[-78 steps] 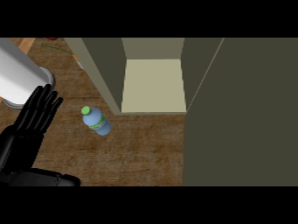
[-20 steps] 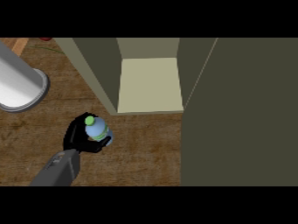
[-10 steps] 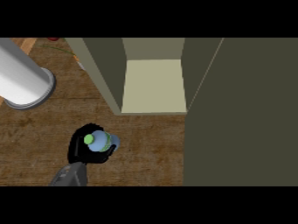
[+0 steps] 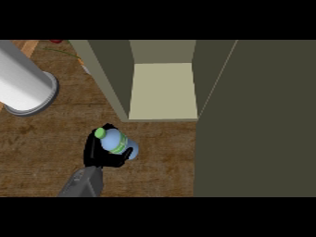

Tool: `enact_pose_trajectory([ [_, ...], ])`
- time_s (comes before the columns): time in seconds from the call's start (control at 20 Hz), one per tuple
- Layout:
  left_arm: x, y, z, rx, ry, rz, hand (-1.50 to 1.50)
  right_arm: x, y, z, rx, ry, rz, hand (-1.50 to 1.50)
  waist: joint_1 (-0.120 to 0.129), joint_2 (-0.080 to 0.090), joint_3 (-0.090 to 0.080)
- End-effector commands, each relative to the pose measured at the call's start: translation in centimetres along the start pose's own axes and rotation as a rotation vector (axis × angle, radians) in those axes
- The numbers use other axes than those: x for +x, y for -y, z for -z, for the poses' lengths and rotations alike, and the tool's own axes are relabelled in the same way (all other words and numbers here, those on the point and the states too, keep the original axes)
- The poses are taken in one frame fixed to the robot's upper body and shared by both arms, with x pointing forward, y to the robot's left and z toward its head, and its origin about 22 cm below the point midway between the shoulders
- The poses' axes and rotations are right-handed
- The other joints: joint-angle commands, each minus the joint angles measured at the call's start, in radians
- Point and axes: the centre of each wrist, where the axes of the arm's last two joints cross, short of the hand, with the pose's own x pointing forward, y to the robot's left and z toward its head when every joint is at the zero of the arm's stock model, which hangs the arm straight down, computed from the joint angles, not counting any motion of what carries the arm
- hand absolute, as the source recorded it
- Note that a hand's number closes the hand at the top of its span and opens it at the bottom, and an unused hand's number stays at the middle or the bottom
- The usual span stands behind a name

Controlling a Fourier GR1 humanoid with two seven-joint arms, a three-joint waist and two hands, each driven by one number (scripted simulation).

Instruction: Pick up the bottled water, place it into the cabinet and close the cabinet

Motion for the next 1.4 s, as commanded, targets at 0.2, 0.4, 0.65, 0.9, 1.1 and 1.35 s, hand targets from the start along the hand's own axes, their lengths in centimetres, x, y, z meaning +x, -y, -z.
enact_pose_trajectory([
  [0.2,3.5,6.3,4.0,-0.049,0.03,0.052,1.5,2.1,1.1,0.2,-0.009,0.046,0.01,-1.5,0.008,0.001,0.001],
  [0.4,5.2,10.3,5.0,-0.077,0.058,0.125,1.5,1.9,-0.5,-0.6,-0.005,0.048,0.048,-1.5,-0.011,-0.001,0.0],
  [0.65,7.5,15.2,6.8,-0.085,0.056,0.163,1.5,2.1,0.5,0.4,-0.03,0.06,0.023,-1.5,-0.008,0.009,-0.001],
  [0.9,9.1,18.0,9.8,-0.057,0.067,0.295,1.5,0.7,1.2,0.0,-0.029,0.063,0.016,-1.5,-0.016,0.008,0.0],
  [1.1,9.5,19.5,11.6,0.008,0.027,0.339,1.5,0.5,1.8,0.0,0.008,0.071,0.011,-1.5,-0.036,0.013,-0.001],
  [1.35,9.4,17.9,14.1,0.063,-0.004,0.35,1.5,1.6,1.0,0.9,-0.013,0.085,0.003,-1.5,-0.044,0.021,-0.002],
])
